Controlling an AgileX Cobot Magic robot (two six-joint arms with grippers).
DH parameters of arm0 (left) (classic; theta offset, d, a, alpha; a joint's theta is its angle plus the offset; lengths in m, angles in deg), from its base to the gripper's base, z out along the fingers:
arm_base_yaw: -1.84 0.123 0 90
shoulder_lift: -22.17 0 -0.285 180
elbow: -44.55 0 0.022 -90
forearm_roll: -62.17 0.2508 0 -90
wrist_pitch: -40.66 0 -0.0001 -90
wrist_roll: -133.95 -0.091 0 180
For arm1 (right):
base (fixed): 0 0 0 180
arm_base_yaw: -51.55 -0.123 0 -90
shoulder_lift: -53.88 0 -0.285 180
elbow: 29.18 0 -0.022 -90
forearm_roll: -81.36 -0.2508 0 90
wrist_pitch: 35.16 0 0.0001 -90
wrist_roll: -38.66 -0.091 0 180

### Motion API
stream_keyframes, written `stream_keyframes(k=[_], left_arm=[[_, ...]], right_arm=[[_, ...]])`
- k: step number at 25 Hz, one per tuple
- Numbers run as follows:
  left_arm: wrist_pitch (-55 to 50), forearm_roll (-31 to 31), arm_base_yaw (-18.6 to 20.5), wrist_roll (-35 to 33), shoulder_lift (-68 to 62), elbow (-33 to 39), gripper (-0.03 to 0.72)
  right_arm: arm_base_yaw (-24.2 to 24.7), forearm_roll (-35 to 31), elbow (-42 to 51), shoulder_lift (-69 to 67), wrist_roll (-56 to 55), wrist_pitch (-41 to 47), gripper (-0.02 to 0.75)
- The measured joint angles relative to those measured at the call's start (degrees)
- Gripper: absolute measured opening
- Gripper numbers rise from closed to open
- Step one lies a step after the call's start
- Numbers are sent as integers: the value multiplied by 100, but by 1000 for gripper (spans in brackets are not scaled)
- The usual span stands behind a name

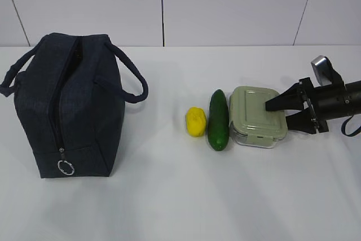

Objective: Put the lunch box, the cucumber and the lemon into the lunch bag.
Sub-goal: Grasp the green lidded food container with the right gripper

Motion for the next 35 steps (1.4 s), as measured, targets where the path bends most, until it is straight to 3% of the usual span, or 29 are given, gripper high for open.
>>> stream_keyframes(k=[14,22,35], left_arm=[[0,0,0,0,0,0,239],[0,0,0,0,0,0,239],[0,0,0,0,0,0,239]], right_arm=[[0,0,0,0,9,-11,565],[0,0,0,0,13,-11,477],[0,12,0,0,22,-11,407]])
